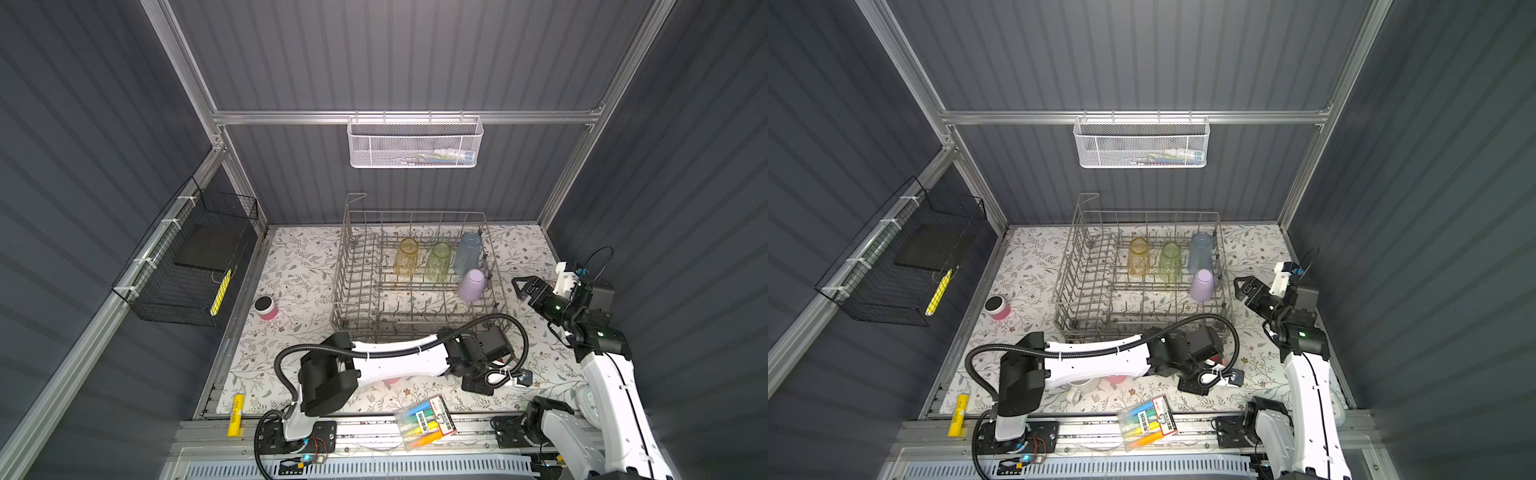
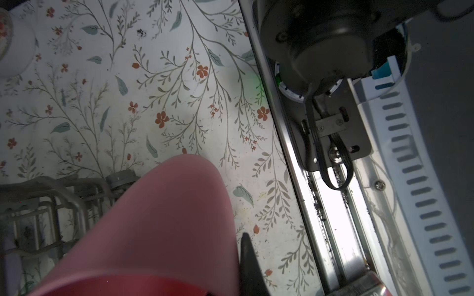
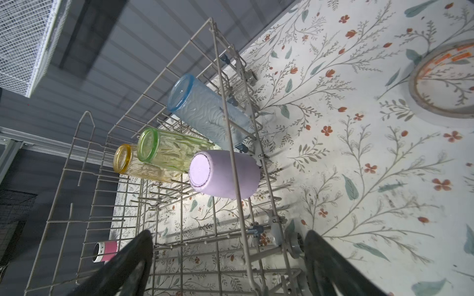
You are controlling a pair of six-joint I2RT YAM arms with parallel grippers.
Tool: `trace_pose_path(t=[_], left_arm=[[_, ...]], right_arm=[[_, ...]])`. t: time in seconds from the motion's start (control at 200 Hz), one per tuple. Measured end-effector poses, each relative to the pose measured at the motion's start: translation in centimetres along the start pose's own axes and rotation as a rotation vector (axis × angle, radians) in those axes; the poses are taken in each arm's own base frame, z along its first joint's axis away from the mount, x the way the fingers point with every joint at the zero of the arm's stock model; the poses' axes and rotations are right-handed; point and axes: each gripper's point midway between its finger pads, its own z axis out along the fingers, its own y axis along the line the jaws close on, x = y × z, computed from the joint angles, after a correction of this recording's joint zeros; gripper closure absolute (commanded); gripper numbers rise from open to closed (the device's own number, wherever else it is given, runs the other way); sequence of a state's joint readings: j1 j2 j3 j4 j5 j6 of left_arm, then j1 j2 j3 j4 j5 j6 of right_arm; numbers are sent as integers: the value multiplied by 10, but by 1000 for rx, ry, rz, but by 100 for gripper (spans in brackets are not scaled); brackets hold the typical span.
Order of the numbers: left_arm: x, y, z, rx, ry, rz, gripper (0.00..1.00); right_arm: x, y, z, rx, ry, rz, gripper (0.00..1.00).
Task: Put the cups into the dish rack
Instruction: 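Close the left gripper on the pink cup's rim, then lift the pink cup over the rack with the left gripper while the right gripper approaches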
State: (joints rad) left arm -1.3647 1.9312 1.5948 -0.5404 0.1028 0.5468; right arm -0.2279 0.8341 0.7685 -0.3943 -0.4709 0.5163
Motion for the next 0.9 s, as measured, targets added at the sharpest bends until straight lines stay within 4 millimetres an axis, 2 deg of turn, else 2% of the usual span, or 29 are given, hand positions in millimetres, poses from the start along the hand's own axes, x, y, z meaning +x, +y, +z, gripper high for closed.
trace_pose_path(t=[0.165, 0.33, 0.65, 0.801, 0.901], left_arm=[[-15, 7, -37, -31, -116, -20, 100], [-20, 20, -76, -30, -268, -81, 100], [2, 57, -150, -36, -577, -253, 100], [13, 76, -175, -9, -726, -337, 100], [23, 88, -188, 17, -812, -399, 100]], right_arm=[[-1, 16, -2, -80, 5, -17, 9], [-1, 35, -5, -182, 18, -23, 8], [1, 80, -14, -461, 63, -24, 5], [12, 95, -16, -574, 112, -17, 2], [23, 113, -21, -652, 154, -57, 2]])
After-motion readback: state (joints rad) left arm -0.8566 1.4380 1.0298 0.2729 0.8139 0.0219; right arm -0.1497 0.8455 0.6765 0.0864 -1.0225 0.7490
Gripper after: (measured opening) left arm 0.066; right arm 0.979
